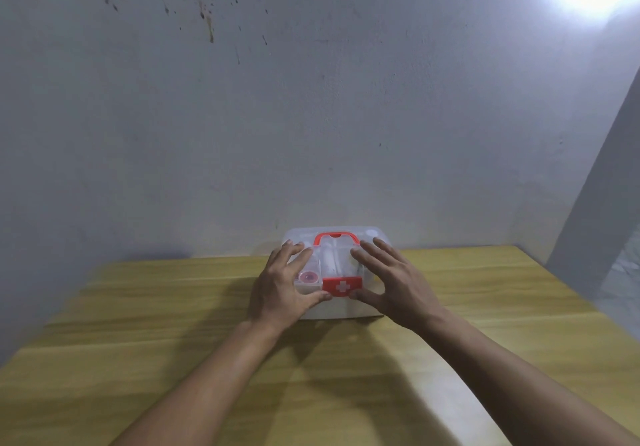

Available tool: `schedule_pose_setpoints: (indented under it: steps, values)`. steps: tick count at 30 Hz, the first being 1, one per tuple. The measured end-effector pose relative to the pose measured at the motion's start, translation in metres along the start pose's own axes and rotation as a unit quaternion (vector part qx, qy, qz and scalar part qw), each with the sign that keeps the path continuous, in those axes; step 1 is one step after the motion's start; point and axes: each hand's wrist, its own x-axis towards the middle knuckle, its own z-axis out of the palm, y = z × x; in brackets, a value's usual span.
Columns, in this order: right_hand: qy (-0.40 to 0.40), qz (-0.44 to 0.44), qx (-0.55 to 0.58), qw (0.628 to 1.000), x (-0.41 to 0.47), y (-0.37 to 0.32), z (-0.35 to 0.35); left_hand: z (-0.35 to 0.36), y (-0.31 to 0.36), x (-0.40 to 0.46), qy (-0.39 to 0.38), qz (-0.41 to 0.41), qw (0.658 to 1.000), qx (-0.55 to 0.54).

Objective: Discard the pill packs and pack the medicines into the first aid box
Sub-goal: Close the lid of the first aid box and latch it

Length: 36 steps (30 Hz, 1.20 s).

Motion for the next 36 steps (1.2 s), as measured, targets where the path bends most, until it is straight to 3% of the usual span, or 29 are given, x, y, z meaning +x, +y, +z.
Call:
schedule_pose_setpoints:
  steps: [11, 20, 36]
  values:
    - [-0.013, 0.022, -0.013, 1.0, -0.004, 0.005, 0.004, 0.005, -0.003, 0.0, -0.006, -0.003, 1.0, 0.012]
    - [-0.101, 0.063, -0.015, 0.993, 0.02, 0.012, -0.003, 0.004, -0.011, 0.029, -0.08, -0.035, 0.996, 0.027]
    - [-0.104, 0.097, 0.001, 0.99, 0.055, 0.027, 0.012, 0.023, -0.02, 0.063, -0.091, -0.088, 0.992, 0.023]
